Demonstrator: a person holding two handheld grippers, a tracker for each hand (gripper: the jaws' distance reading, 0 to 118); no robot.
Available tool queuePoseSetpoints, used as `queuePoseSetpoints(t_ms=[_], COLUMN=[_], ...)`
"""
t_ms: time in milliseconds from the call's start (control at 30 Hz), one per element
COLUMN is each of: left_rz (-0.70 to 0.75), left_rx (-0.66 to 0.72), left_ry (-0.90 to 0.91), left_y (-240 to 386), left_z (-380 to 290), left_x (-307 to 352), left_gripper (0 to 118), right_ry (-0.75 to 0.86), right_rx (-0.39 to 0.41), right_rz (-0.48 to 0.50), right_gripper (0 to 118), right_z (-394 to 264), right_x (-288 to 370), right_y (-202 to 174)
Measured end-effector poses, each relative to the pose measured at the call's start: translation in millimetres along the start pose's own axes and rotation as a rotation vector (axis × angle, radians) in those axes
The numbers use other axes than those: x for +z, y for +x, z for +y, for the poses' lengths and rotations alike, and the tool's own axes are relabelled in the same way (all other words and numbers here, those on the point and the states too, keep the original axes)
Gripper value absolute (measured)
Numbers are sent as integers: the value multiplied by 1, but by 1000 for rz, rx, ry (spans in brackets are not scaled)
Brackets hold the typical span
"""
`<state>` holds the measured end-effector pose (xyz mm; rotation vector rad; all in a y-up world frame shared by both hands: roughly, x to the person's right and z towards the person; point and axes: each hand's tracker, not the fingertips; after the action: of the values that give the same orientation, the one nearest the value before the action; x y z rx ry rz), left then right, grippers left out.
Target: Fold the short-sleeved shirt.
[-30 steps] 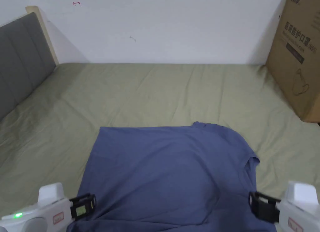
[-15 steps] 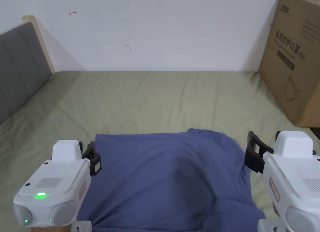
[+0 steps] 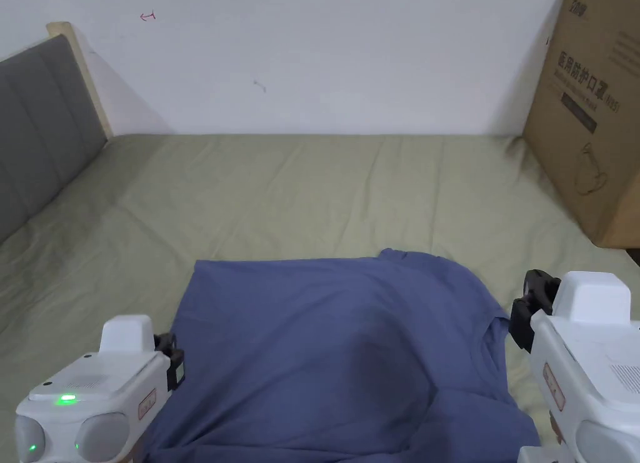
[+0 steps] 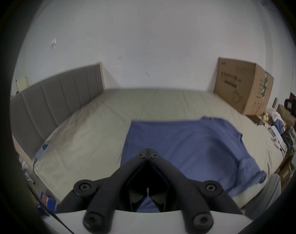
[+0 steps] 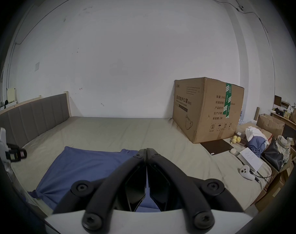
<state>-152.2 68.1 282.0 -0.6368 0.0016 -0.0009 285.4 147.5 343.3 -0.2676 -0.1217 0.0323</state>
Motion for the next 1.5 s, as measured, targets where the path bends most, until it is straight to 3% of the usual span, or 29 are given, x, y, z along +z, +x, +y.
queuePoseSetpoints(t_ms=[167, 233, 300, 333, 367, 567, 667, 700, 733, 800, 833, 900, 933, 967, 1000, 1033, 1067, 1200, 1300, 1333, 1433, 1500], left_rz=[8, 26, 25, 34, 48, 135, 98, 24, -39, -10, -11, 9, 5, 7, 7, 5, 3, -9, -13, -11, -10, -8], left_rx=[45, 61, 70, 69, 69, 62, 52, 63, 95, 110, 110, 46, 29, 26, 31, 37, 48, 74, 71, 68, 71, 78], left_ry=[-183, -252, -297, -306, -307, -343, -391, -402, -389, -375, -370, -345, -330, -322, -315, -304, -295, -276, -273, -274, -279, -277], left_y=[-26, -34, -42, -44, -44, -47, -48, -44, -42, -34, -37, -29, -27, -32, -33, -33, -34, -39, -42, -43, -41, -40], left_z=[-39, -52, -67, -73, -78, -99, -108, -103, -103, -99, -99, -95, -93, -95, -92, -89, -85, -76, -76, -76, -71, -69], left_x=[-7, -12, -21, -23, -25, -45, -53, -47, -46, -43, -44, -40, -37, -39, -36, -34, -31, -27, -30, -31, -27, -27], left_gripper=[1, 27, 79, 92, 97, 96, 74, 69, 48, 17, 9, 6, 6, 6, 6, 6, 6, 6, 6, 6, 6, 6], right_ry=[-21, -33, -43, -48, -53, -87, -107, -116, -129, -179, -215, -310, -365, -431, -491, -539, -592, -703, -724, -726, -716, -692], right_rx=[0, -3, -1, 2, 6, 7, 12, 10, 7, -14, -24, -38, -34, -36, -42, -41, -43, -38, -53, -64, -98, -97], right_rz=[10, 17, 21, 24, 26, 23, 16, 11, 7, -3, -8, -16, -27, -19, -12, -18, -9, -19, -8, 5, 42, 60], right_gripper=[0, 0, 0, 0, 0, 0, 0, 0, 0, 0, 0, 4, 17, 38, 71, 89, 95, 94, 81, 65, 5, 5], right_z=[-6, -9, -12, -13, -15, -23, -28, -31, -34, -43, -50, -69, -80, -93, -107, -122, -135, -178, -194, -196, -197, -189], right_x=[-3, -4, -5, -5, -5, -5, -2, -1, -1, -1, -2, -4, -6, -10, -13, -16, -19, -26, -32, -32, -31, -27], right_y=[0, 0, -1, -2, -2, 2, 8, 11, 14, 22, 25, 32, 35, 38, 40, 41, 43, 42, 42, 42, 39, 37])
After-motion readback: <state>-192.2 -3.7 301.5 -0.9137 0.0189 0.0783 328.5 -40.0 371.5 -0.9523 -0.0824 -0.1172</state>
